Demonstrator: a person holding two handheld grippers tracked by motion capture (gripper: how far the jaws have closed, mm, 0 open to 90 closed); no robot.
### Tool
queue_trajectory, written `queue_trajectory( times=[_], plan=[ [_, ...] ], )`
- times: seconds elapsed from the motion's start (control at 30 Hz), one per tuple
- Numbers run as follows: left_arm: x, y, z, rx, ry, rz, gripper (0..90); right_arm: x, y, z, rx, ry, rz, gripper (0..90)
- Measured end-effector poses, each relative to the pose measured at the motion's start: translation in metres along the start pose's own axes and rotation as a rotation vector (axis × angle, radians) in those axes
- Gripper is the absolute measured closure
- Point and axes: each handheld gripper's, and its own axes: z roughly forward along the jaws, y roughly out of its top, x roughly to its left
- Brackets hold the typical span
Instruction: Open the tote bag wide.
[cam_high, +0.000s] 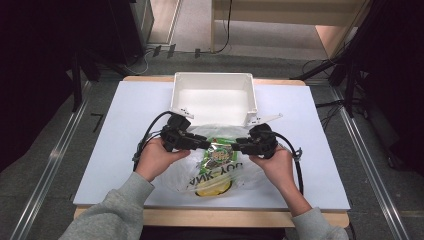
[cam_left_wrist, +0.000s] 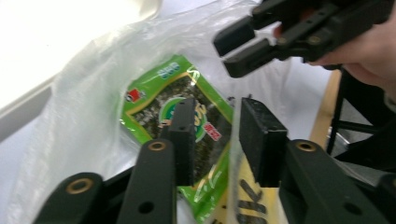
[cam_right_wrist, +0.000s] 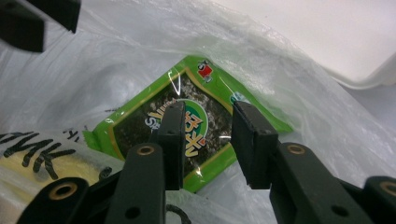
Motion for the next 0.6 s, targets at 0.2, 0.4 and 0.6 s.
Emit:
queue_trajectory(
  times=[0.2,0.4,0.6],
  plan=[
    [0.006,0.008,0.012,0.021,0.011,-0.014,84.3,0.0,-0.008,-0.005,-0.007,-0.011,0.006,82.4],
    [0.004,0.021,0.023,0.01,0.007,0.018,90.0,0.003,-0.011,-0.006,0.011,-0.022,0.002,90.0],
    [0.015,0.023,0.047,0.04,0.016,0.034,90.0,0.001,-0.021,-0.007,0.018,-0.019,0.017,90.0]
  ],
)
